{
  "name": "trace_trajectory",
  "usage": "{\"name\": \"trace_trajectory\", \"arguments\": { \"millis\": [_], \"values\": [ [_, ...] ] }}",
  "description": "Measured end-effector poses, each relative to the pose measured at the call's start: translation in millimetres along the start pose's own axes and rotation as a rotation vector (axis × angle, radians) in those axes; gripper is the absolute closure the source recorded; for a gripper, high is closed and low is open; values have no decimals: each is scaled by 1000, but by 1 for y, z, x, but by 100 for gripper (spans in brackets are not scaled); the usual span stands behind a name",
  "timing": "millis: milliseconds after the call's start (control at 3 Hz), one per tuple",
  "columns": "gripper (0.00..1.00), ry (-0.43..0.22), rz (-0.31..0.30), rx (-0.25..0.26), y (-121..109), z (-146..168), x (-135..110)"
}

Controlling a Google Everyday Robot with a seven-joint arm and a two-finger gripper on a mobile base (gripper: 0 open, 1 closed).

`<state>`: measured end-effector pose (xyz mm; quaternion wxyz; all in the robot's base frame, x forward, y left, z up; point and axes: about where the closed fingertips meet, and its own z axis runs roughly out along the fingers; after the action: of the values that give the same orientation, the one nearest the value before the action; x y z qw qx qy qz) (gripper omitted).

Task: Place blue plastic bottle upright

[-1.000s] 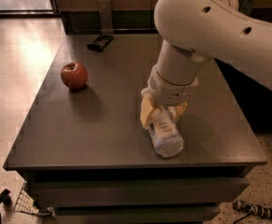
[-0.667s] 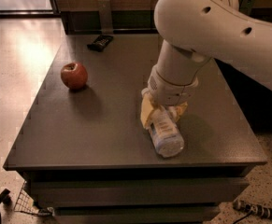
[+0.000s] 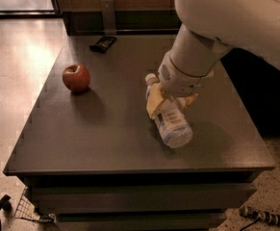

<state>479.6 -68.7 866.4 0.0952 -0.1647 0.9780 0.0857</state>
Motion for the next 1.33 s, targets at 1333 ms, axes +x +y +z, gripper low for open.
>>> {"name": "trace_trajectory", "arguments": {
  "millis": [1333],
  "values": [
    [100, -649, -115, -349, -42, -95, -68]
  ]
}}
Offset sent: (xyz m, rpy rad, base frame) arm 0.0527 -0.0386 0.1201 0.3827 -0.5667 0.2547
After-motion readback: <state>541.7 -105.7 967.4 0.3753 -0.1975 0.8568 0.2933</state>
